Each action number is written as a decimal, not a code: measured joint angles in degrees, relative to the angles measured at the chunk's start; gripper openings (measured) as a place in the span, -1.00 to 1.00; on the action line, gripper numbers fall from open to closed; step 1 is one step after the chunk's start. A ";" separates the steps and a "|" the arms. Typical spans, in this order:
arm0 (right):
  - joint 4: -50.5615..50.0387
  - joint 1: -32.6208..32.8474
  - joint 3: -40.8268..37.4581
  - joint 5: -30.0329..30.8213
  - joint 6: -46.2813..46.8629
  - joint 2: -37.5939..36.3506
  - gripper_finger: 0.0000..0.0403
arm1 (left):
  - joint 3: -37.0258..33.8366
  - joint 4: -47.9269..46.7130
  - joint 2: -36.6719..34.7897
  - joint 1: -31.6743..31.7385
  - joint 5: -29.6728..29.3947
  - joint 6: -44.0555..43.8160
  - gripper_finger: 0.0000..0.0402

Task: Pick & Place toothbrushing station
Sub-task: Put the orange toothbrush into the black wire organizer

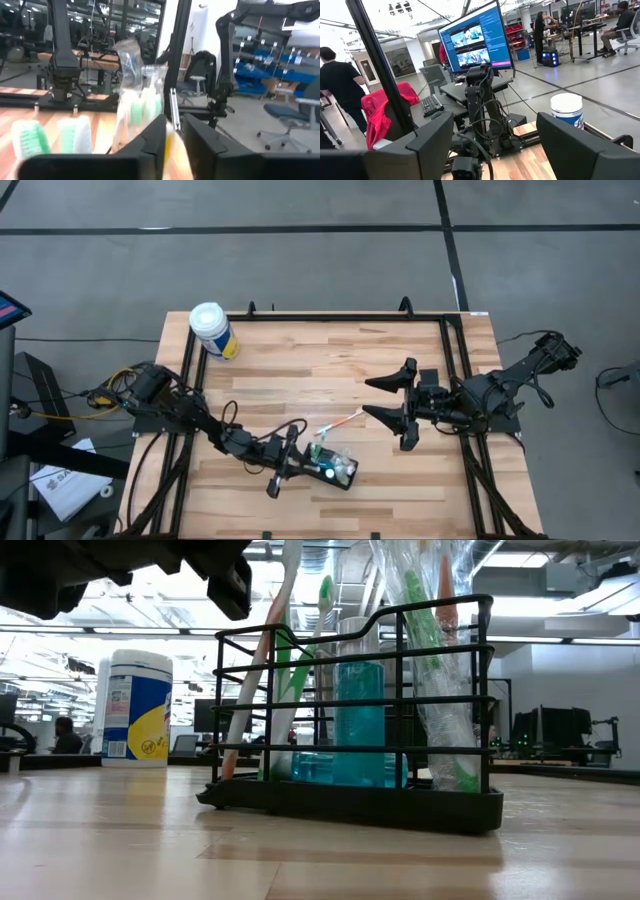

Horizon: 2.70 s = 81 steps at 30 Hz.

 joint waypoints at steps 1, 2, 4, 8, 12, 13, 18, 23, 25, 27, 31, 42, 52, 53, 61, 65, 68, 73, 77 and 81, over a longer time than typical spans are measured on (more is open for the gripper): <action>0.02 0.00 0.00 -0.01 0.00 0.00 0.37 | 0.08 0.30 -0.06 0.12 0.00 -0.52 -0.65; 0.02 0.00 0.00 -0.01 0.00 0.00 0.37 | 0.09 0.16 -0.36 0.19 0.00 -1.28 -0.58; 0.20 0.00 0.01 -0.01 0.00 0.00 0.37 | 0.09 0.20 -1.84 0.19 0.23 -2.63 -0.44; 0.40 0.00 0.02 -0.01 0.04 0.00 0.37 | 0.19 0.13 -7.53 0.10 0.53 -3.15 -0.17; 2.13 -0.14 0.02 -0.01 0.05 0.00 0.37 | 0.48 -5.36 -18.06 0.73 -0.09 -0.17 -0.03; 2.91 -0.24 0.02 -0.01 0.03 0.00 0.37 | 1.35 -12.50 -21.49 1.57 -1.70 -1.91 -0.03; 7.20 -0.99 0.02 0.01 -1.80 0.00 0.37 | 9.59 -58.38 -35.13 9.81 -1.52 -8.74 -0.10; 9.16 -2.18 0.04 -0.03 -3.87 -0.55 0.37 | 16.89 -73.68 -38.84 22.72 11.70 -10.50 -0.19; 9.20 -2.83 0.09 -0.02 -3.91 -0.72 0.37 | 19.20 -79.42 -38.29 28.08 17.11 -13.18 -0.21; 8.33 -3.13 0.09 -0.01 -3.95 -0.91 0.37 | 20.63 -83.07 -36.48 32.14 20.41 -13.43 -0.21; 7.04 -4.59 0.09 -0.03 -3.65 -1.01 0.37 | 22.09 -84.18 -30.16 36.32 25.75 -13.65 -0.19; 6.10 -8.15 -0.01 -1.43 -6.50 -3.67 0.37 | 34.33 -85.41 -9.00 37.83 32.31 -14.83 -0.19; 5.92 -9.74 0.04 -2.61 -7.30 -6.95 0.37 | 37.84 -87.76 0.29 40.48 36.22 -13.40 -0.19; 5.77 -10.04 0.02 -2.52 -7.58 -7.02 0.37 | 38.04 -87.73 1.09 40.48 36.45 -13.02 -0.19; 5.83 -12.77 0.02 -2.62 -6.19 -6.85 0.37 | 38.20 -87.05 5.51 40.45 36.61 -12.81 -0.19; 5.48 -13.67 0.02 -2.87 -6.01 -6.84 0.37 | 38.44 -87.13 7.36 40.43 37.30 -11.32 -0.19; 5.29 -13.99 0.02 -2.90 -6.01 -6.82 0.37 | 39.59 -87.21 9.46 40.21 39.50 -11.20 -0.19; 5.23 -14.05 0.02 -2.88 -5.68 -6.82 0.37 | 41.69 -89.54 13.17 38.48 40.10 -9.71 -0.19; 4.61 -14.03 0.02 -2.87 -4.49 -6.82 0.37 | 42.27 -93.79 15.35 36.93 40.10 -6.06 -0.19; 4.59 -14.03 0.02 -2.86 -4.48 -6.84 0.37 | 42.25 -95.25 16.72 36.02 40.04 -4.25 -0.19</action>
